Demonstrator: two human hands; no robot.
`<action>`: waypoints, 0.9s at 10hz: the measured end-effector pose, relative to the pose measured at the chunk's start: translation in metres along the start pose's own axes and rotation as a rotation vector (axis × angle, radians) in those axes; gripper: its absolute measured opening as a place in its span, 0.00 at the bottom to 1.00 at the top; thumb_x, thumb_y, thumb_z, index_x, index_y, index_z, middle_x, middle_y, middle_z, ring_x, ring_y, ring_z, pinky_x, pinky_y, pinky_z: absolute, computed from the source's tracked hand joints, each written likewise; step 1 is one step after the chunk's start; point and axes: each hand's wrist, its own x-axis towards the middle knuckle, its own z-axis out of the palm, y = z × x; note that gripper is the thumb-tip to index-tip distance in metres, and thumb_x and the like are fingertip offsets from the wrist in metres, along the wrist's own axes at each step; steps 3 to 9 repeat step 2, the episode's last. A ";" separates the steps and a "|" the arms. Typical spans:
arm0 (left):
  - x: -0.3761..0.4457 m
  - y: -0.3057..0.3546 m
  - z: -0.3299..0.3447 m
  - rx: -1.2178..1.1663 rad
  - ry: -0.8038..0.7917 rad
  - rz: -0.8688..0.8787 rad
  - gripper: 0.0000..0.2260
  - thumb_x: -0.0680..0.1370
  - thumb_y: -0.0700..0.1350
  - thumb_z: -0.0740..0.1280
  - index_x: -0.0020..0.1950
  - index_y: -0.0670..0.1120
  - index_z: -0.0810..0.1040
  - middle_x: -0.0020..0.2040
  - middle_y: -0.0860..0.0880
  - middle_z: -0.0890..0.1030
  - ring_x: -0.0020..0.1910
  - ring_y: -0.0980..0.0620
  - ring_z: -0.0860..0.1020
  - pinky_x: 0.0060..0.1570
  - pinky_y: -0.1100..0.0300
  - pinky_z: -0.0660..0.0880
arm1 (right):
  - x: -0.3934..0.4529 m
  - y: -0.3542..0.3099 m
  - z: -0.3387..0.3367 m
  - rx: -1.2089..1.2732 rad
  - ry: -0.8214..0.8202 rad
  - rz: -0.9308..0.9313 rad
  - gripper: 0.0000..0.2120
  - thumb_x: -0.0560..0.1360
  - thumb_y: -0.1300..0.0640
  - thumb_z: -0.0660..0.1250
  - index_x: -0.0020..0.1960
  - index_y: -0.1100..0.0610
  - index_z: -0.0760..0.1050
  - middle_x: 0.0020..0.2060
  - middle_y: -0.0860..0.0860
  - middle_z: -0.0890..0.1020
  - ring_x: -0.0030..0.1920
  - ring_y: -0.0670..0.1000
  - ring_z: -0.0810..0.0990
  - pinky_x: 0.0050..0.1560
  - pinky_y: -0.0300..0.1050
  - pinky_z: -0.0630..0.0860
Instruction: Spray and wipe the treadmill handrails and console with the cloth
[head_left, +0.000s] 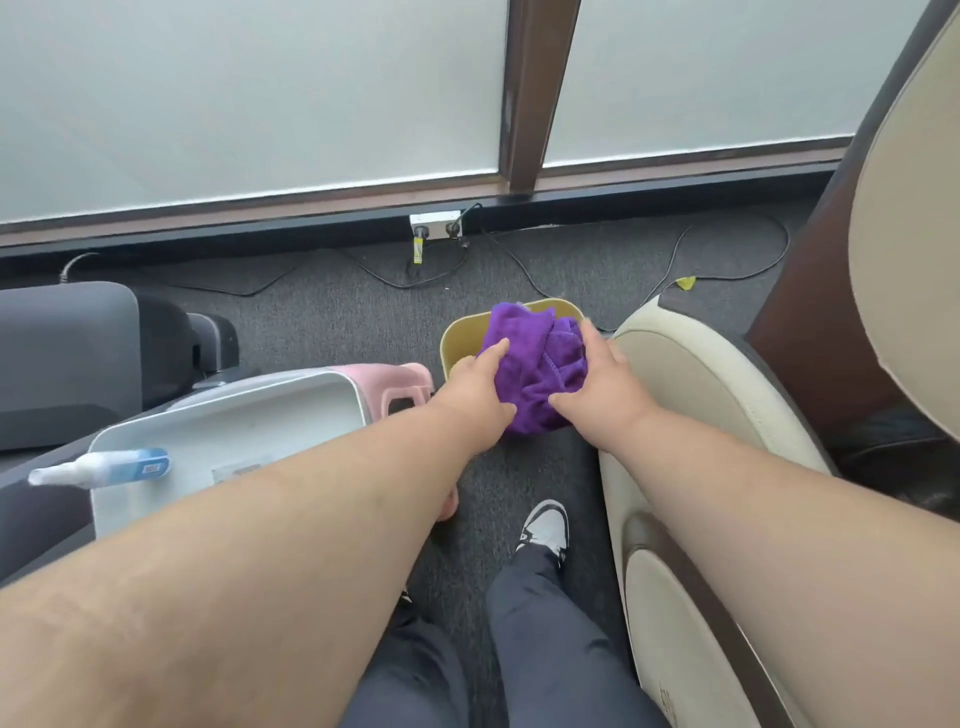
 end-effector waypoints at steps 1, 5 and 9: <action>-0.024 -0.006 -0.008 0.045 -0.028 -0.047 0.37 0.78 0.47 0.70 0.82 0.56 0.52 0.78 0.45 0.61 0.73 0.46 0.66 0.71 0.54 0.65 | -0.011 0.002 -0.010 -0.096 -0.012 0.139 0.43 0.73 0.48 0.72 0.80 0.47 0.51 0.78 0.59 0.54 0.75 0.58 0.62 0.73 0.49 0.62; -0.090 -0.010 -0.022 0.108 -0.005 -0.037 0.35 0.79 0.47 0.68 0.81 0.55 0.54 0.78 0.46 0.62 0.73 0.46 0.66 0.71 0.54 0.64 | -0.055 -0.009 -0.011 -0.202 -0.009 0.075 0.32 0.77 0.45 0.66 0.76 0.53 0.62 0.76 0.58 0.61 0.75 0.60 0.61 0.72 0.47 0.59; -0.090 -0.010 -0.022 0.108 -0.005 -0.037 0.35 0.79 0.47 0.68 0.81 0.55 0.54 0.78 0.46 0.62 0.73 0.46 0.66 0.71 0.54 0.64 | -0.055 -0.009 -0.011 -0.202 -0.009 0.075 0.32 0.77 0.45 0.66 0.76 0.53 0.62 0.76 0.58 0.61 0.75 0.60 0.61 0.72 0.47 0.59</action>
